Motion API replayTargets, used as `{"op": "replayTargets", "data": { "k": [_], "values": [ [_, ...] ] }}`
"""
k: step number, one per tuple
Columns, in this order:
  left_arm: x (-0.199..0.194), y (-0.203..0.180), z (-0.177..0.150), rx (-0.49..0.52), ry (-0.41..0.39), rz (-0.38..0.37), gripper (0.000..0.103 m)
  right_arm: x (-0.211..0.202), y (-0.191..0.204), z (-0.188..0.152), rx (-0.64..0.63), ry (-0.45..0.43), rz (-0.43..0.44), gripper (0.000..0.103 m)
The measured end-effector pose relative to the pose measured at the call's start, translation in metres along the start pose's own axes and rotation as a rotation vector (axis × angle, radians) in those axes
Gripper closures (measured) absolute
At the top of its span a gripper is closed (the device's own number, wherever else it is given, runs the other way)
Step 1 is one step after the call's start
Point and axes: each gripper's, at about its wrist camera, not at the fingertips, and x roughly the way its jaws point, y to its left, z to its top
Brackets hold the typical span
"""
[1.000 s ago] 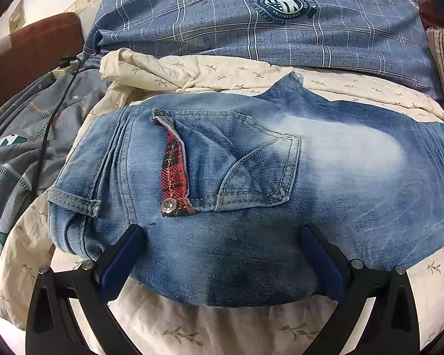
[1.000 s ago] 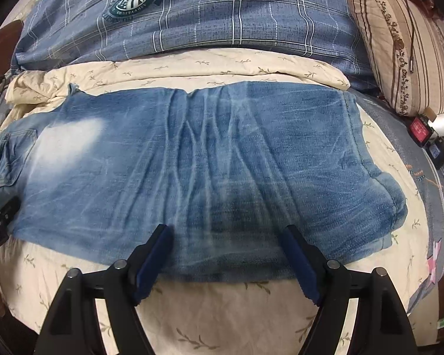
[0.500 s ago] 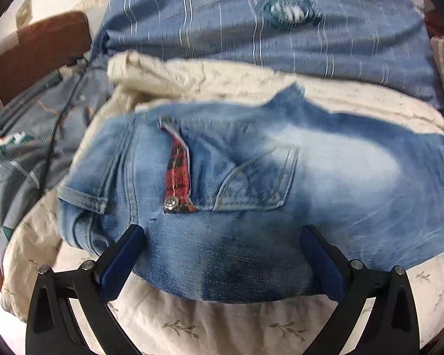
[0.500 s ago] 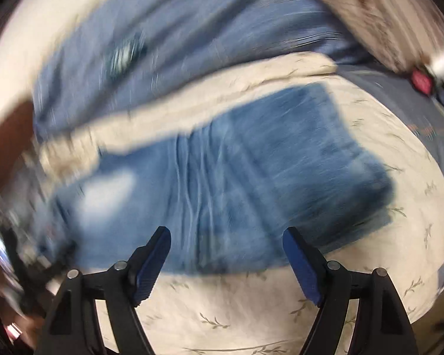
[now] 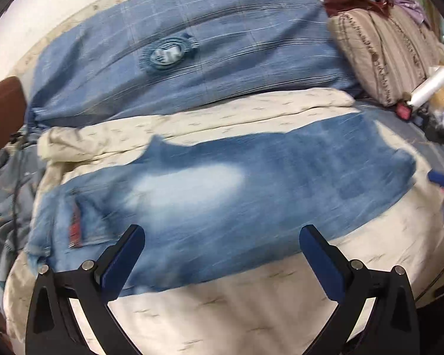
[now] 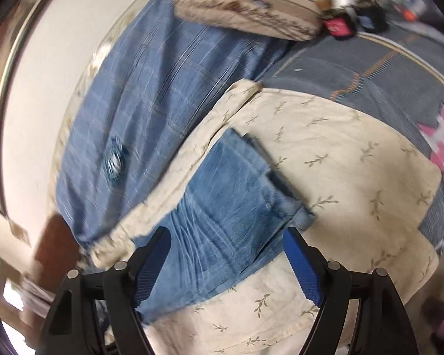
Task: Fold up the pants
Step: 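Grasp the hem of one jeans leg with the right gripper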
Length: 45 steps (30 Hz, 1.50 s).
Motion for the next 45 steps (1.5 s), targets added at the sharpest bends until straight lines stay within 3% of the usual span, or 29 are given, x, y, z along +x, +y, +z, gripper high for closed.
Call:
{"op": "replayTargets", "data": {
  "k": [5,10,12,18,25,29,31,36,40,45],
  "values": [
    [0.019,-0.01,0.018,-0.072,0.05,-0.054,0.0,-0.003,-0.012,0.003,0.064,0.01,0.058,0.022],
    [0.064,-0.019,0.015,-0.1,0.194,-0.039,0.0,-0.003,-0.034,0.006,0.183,0.03,0.146,0.022],
    [0.087,-0.024,0.005,-0.092,0.286,-0.03,0.0,-0.003,-0.037,0.006,0.211,0.023,0.165,0.022],
    [0.085,-0.026,0.0,-0.104,0.268,-0.037,0.0,-0.008,-0.019,0.01,0.17,-0.029,0.319,0.021],
    [0.077,-0.034,0.008,-0.094,0.247,-0.055,0.0,0.037,-0.004,0.027,0.145,0.014,0.256,0.021],
    [0.088,-0.027,0.001,-0.104,0.298,-0.052,0.0,0.055,-0.029,0.027,0.238,0.049,0.159,0.022],
    [0.088,-0.026,-0.001,-0.111,0.298,-0.056,0.0,0.058,-0.043,0.025,0.279,0.069,0.159,0.029],
    [0.086,-0.027,0.002,-0.094,0.329,-0.041,0.0,0.056,-0.037,0.014,0.186,0.092,0.114,0.031],
    [0.078,-0.026,-0.003,-0.089,0.367,-0.051,0.0,0.043,-0.047,0.0,0.282,0.107,0.157,0.031],
    [0.049,-0.022,0.0,-0.097,0.328,-0.06,0.0,-0.008,-0.043,-0.002,0.227,-0.016,0.25,0.03]
  ]
}}
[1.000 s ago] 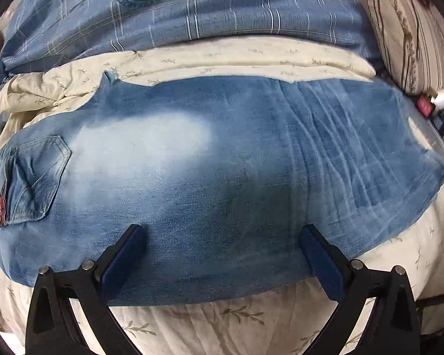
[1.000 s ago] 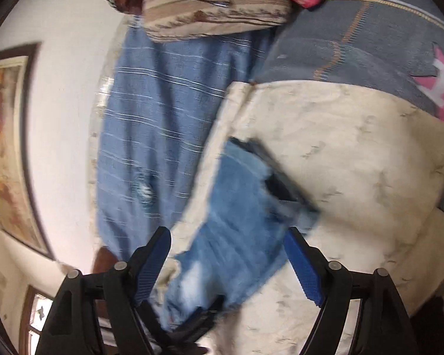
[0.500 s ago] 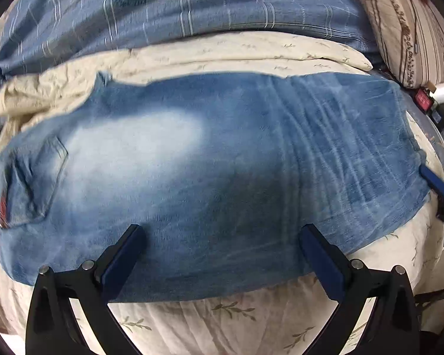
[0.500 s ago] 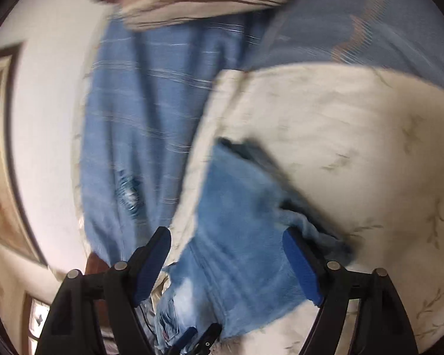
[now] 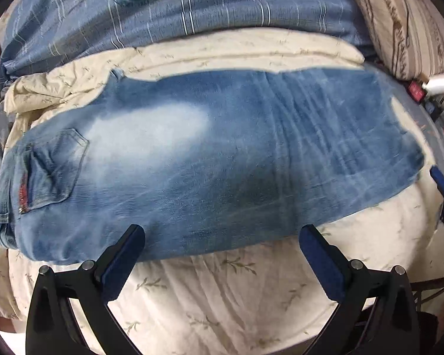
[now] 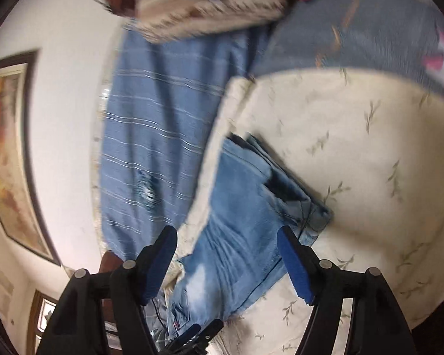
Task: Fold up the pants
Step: 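Grasp the hem of one jeans leg with the right gripper, then lift the held hem and fold the leg over the other leg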
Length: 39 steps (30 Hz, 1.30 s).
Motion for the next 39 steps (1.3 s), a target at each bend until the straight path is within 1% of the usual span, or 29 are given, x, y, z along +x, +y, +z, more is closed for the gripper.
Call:
{"op": "replayTargets", "data": {
  "k": [2,4,5,8,10,13,18,20,23,24,26,29,31,33,35,37,38,39],
  "values": [
    [-0.01,0.001,0.002,-0.012,-0.027,-0.024,0.0,-0.017,-0.004,-0.004,0.012,-0.019,0.031,0.03],
    [-0.023,-0.001,0.004,-0.013,-0.075,-0.045,0.0,-0.026,-0.01,-0.008,0.052,-0.019,0.061,0.029],
    [-0.029,-0.004,0.005,-0.009,-0.106,-0.051,0.0,-0.026,-0.013,-0.009,0.07,-0.022,0.056,0.029],
    [-0.031,-0.008,0.012,-0.011,-0.139,-0.07,0.0,-0.027,-0.018,-0.011,0.092,-0.024,0.021,0.029],
    [-0.026,-0.013,0.018,-0.014,-0.131,-0.072,0.0,-0.02,-0.017,-0.011,0.097,-0.011,0.014,0.029],
    [-0.014,-0.01,0.026,-0.021,-0.109,-0.074,0.0,-0.013,-0.02,-0.01,0.111,-0.015,-0.013,0.029],
    [0.012,0.004,0.034,-0.061,-0.063,-0.039,0.0,0.009,-0.029,-0.01,0.169,0.019,-0.055,0.029],
    [0.021,0.011,0.04,-0.076,-0.052,-0.023,0.0,0.02,-0.028,-0.01,0.161,0.037,-0.085,0.029],
    [0.03,0.018,0.046,-0.089,-0.048,-0.007,0.0,0.031,-0.026,-0.01,0.15,0.032,-0.118,0.029],
    [0.033,0.019,0.047,-0.09,-0.047,-0.003,0.0,0.034,-0.026,-0.008,0.149,0.023,-0.135,0.029],
    [0.04,0.019,0.05,-0.079,-0.035,0.006,0.0,0.04,-0.026,-0.006,0.148,0.014,-0.14,0.029],
    [0.056,0.015,0.049,-0.037,0.016,0.018,0.0,0.05,-0.02,-0.003,0.107,0.015,-0.168,0.029],
    [0.057,0.01,0.048,-0.017,-0.003,0.022,0.0,0.055,-0.014,-0.001,0.063,0.015,-0.195,0.031],
    [0.057,0.01,0.049,-0.008,0.003,0.016,0.0,0.06,-0.011,0.001,0.024,0.006,-0.236,0.042],
    [0.057,0.013,0.05,-0.022,0.015,0.0,0.0,0.063,-0.011,0.004,0.015,-0.008,-0.26,0.049],
    [0.056,0.018,0.051,-0.031,0.024,-0.006,0.0,0.065,-0.016,0.008,0.032,-0.008,-0.257,0.05],
    [0.055,0.018,0.051,-0.037,0.028,-0.004,0.0,0.064,-0.02,0.01,0.042,-0.009,-0.248,0.053],
    [0.053,0.021,0.05,-0.042,0.03,-0.007,0.0,0.064,-0.022,0.01,0.052,-0.01,-0.246,0.059]
  ]
}}
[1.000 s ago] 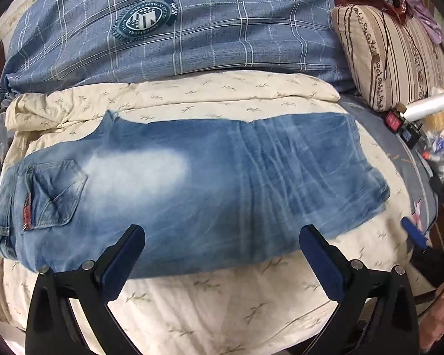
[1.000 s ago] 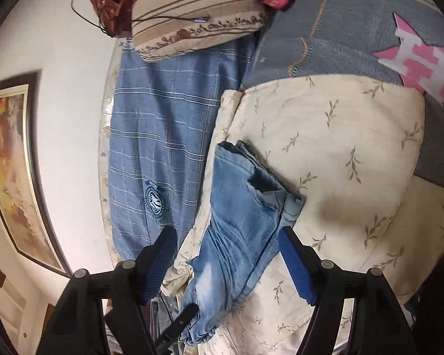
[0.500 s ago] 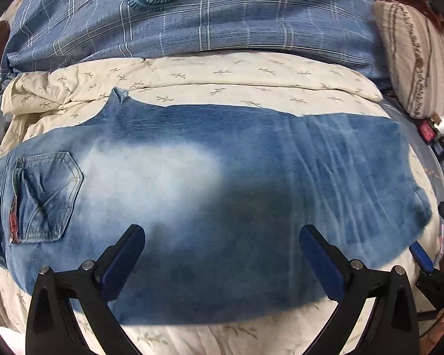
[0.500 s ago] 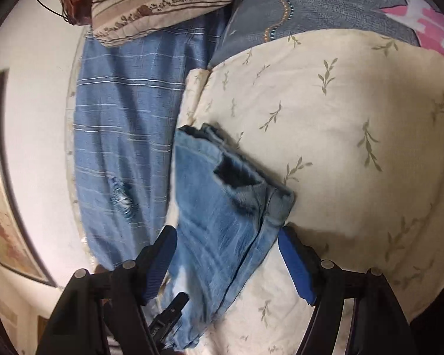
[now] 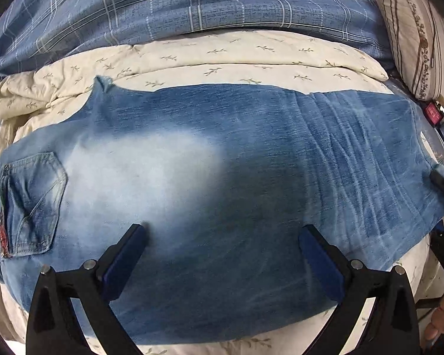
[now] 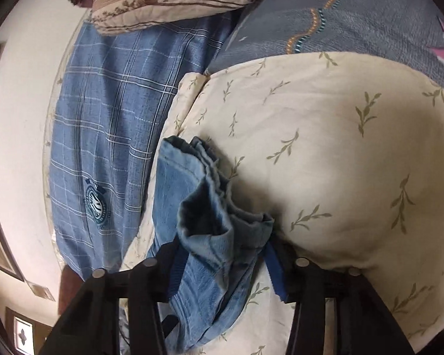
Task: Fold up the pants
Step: 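Lift the held hem and fold the leg over the other leg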
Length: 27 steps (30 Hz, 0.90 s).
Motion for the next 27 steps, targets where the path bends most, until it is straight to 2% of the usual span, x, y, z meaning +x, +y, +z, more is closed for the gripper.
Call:
{"op": "replayTargets", "data": {
  "k": [3,5,7,11,16,18,19,21,23,24,26,27],
  "values": [
    [-0.004,0.007,-0.004,-0.011,-0.003,-0.005,0.0,-0.005,-0.009,0.001,0.049,0.008,0.039,0.064],
    [-0.006,0.01,-0.008,-0.021,-0.003,-0.002,0.0,-0.007,-0.006,0.001,0.03,0.006,0.04,0.065],
    [-0.007,0.016,-0.009,-0.04,0.0,-0.006,0.0,-0.011,0.007,-0.003,-0.047,-0.014,0.022,0.066],
    [-0.013,0.027,-0.007,-0.087,-0.003,-0.004,0.0,-0.022,0.039,-0.014,-0.197,-0.084,0.053,0.067],
    [-0.019,0.047,-0.004,-0.126,-0.011,0.0,0.0,-0.021,0.06,-0.029,-0.277,-0.081,0.1,0.067],
    [-0.021,0.055,-0.003,-0.143,-0.011,-0.011,0.0,-0.015,0.065,-0.033,-0.302,-0.075,0.049,0.067],
    [-0.021,0.056,-0.002,-0.148,-0.01,-0.02,0.0,-0.01,0.062,-0.032,-0.286,-0.063,0.0,0.067],
    [-0.024,0.054,0.001,-0.137,-0.02,-0.037,0.0,-0.006,0.049,-0.028,-0.214,-0.027,-0.03,0.067],
    [-0.024,0.045,0.006,-0.101,-0.031,-0.039,0.0,-0.006,0.041,-0.025,-0.182,-0.01,-0.068,0.064],
    [-0.025,0.036,0.012,-0.061,-0.039,-0.037,0.0,-0.006,0.037,-0.023,-0.183,0.008,-0.091,0.059],
    [-0.027,0.021,0.023,-0.005,-0.057,-0.033,0.0,-0.007,0.032,-0.02,-0.196,0.027,-0.135,0.037],
    [-0.027,0.014,0.028,0.015,-0.064,-0.033,0.0,-0.01,0.029,-0.019,-0.2,0.029,-0.122,0.036]
  ]
}}
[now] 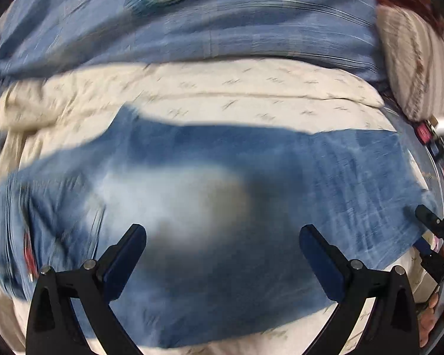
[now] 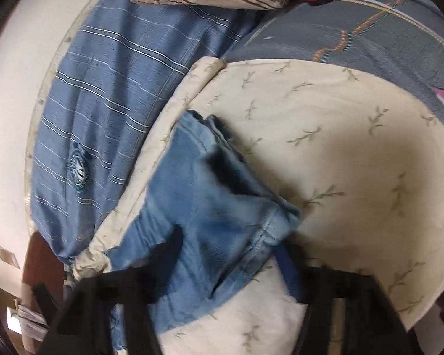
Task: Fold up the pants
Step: 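Lift the held hem and fold the leg over the other leg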
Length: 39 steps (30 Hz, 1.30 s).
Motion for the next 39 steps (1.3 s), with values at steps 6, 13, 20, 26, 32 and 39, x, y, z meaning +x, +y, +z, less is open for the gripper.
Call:
{"op": "replayTargets", "data": {
  "k": [6,13,20,26,32,39],
  "values": [
    [0.031,-0.045,0.03,0.114,0.067,-0.018,0.0,-0.001,-0.024,0.007,0.121,-0.059,0.097,0.028],
    [0.055,-0.097,0.054,0.205,0.053,-0.013,0.0,0.006,-0.013,0.012,0.038,-0.02,0.038,0.037],
    [0.081,-0.129,0.062,0.271,0.062,0.006,0.0,0.004,-0.015,0.012,-0.023,-0.031,-0.006,0.079],
    [0.059,-0.085,0.076,0.138,0.07,-0.113,0.0,-0.014,0.032,0.002,-0.238,-0.148,0.045,0.081],
    [0.018,-0.001,0.076,0.031,0.016,-0.119,0.0,0.002,0.09,-0.038,-0.471,-0.141,0.07,0.081],
    [-0.012,0.076,0.047,-0.061,-0.001,-0.091,0.0,0.047,0.142,-0.099,-0.64,-0.019,0.109,0.081]
  ]
}}
